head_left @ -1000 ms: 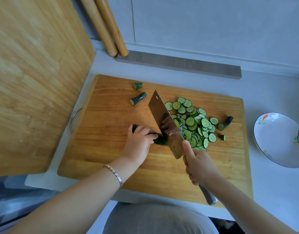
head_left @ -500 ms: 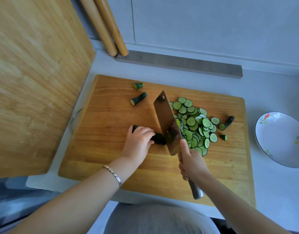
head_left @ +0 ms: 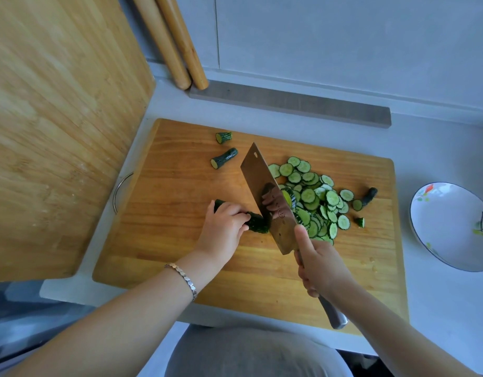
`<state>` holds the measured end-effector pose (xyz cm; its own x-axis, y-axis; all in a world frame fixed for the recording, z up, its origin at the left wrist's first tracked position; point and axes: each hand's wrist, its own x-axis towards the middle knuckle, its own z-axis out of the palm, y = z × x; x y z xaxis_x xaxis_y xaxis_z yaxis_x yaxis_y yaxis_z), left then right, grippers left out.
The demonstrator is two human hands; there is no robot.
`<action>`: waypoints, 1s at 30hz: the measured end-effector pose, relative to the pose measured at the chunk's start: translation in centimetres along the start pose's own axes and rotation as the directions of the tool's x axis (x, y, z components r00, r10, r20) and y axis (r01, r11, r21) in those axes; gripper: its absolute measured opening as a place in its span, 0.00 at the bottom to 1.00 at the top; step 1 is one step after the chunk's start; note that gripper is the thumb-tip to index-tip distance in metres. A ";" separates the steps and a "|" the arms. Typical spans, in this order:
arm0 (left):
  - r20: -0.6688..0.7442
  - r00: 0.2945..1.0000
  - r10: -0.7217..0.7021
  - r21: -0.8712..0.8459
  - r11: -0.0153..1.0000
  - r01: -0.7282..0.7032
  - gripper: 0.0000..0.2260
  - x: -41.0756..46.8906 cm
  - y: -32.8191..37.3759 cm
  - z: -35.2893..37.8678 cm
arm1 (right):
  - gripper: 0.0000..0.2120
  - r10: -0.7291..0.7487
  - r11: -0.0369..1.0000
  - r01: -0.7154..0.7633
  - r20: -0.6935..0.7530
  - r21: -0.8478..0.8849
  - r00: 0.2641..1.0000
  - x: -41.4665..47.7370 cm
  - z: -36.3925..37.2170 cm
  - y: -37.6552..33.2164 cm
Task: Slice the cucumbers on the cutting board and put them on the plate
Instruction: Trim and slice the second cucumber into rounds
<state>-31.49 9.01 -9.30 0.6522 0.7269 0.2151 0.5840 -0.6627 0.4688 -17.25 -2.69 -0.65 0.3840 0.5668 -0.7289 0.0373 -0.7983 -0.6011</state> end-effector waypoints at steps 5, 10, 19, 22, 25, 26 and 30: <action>-0.009 1.000 0.018 0.008 1.000 -0.018 0.12 0.0 0.0 0.1 | 0.26 0.007 1.000 -0.007 0.008 -0.018 1.000 0.4 0.4 0.2; -0.020 1.000 0.014 -0.006 1.000 -0.014 0.12 -0.1 -0.1 0.2 | 0.25 0.009 0.997 -0.011 -0.015 -0.076 1.000 2.0 2.3 0.9; -0.003 1.000 -0.006 -0.057 0.998 0.006 0.12 0.0 -0.1 0.1 | 0.26 0.055 0.989 -0.055 0.002 0.135 0.998 1.5 0.7 0.7; -0.019 1.000 -0.003 -0.063 0.998 0.002 0.12 0.1 0.4 0.4 | 0.26 0.044 0.992 -0.045 0.004 0.115 0.999 0.6 -0.4 0.3; -0.016 1.000 0.001 -0.061 0.998 -0.002 0.12 0.2 0.3 0.4 | 0.25 0.027 0.997 -0.026 -0.006 0.069 1.000 0.2 -0.6 0.0; -0.014 1.000 0.002 -0.060 0.998 -0.003 0.12 0.2 0.2 0.4 | 0.25 0.016 0.999 -0.016 -0.012 0.052 1.000 0.2 -0.6 0.0; -0.014 1.000 0.012 -0.044 0.999 -0.013 0.12 0.2 0.4 0.3 | 0.25 0.012 1.000 -0.012 -0.016 0.021 1.000 0.3 -0.4 -0.1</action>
<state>-30.99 8.82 -9.29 0.6523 0.7213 0.2331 0.5539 -0.6635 0.5030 -16.79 -2.52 -0.65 0.3988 0.5535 -0.7311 0.0128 -0.8006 -0.5991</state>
